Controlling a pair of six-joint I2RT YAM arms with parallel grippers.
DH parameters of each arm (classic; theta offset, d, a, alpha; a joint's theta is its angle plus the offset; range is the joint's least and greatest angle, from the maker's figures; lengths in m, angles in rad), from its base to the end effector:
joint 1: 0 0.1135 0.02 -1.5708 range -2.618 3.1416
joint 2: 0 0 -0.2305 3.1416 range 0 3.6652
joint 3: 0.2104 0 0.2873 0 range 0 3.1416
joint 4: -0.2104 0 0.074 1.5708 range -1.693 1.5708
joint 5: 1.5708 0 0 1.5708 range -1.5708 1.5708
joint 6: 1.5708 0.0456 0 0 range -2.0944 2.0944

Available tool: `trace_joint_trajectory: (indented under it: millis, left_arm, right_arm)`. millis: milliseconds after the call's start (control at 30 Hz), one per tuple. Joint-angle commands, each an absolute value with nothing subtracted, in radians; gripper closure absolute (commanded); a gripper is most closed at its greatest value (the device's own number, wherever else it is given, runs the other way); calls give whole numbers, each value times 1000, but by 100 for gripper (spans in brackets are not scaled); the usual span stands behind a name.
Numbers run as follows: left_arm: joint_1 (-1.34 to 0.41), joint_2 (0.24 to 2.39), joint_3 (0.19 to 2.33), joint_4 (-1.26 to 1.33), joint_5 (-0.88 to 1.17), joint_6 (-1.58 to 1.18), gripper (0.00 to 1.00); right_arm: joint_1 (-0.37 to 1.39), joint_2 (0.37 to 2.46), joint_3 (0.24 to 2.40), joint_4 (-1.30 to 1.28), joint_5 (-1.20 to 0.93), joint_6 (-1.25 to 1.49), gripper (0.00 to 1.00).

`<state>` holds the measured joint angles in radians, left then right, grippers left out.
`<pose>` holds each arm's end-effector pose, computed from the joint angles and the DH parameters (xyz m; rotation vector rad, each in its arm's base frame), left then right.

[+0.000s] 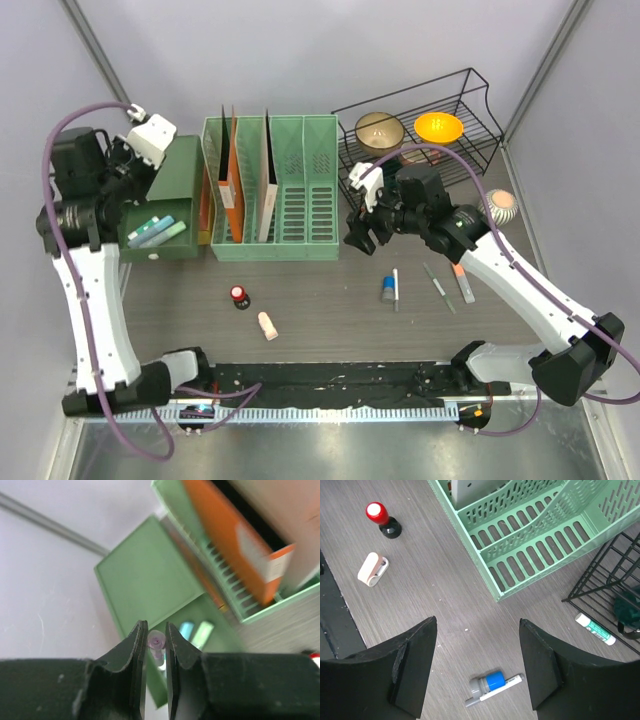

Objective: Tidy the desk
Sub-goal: Place the stationery in the drawer.

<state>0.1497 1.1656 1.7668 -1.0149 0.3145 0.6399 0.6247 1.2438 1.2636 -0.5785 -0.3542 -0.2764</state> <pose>0.2338 0.0210 0.4866 0.6719 1.8505 0.2053 0.2541 0.2027 0.3354 -1.1205 1.8300 0.5814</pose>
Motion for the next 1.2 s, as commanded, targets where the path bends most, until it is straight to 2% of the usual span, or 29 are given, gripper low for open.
trace_joint_trajectory:
  millis: [0, 533, 1167]
  left_arm:
    - [221, 1244, 1764, -1055, 270, 822, 100]
    - [222, 1368, 1695, -1040, 209, 1018, 100]
    - [222, 1440, 1536, -896, 212, 1046, 100]
  right_arm:
    - [615, 1230, 1272, -574, -286, -291, 29]
    - [581, 1266, 1322, -649, -170, -295, 29]
    - [563, 1261, 1250, -650, -153, -295, 29]
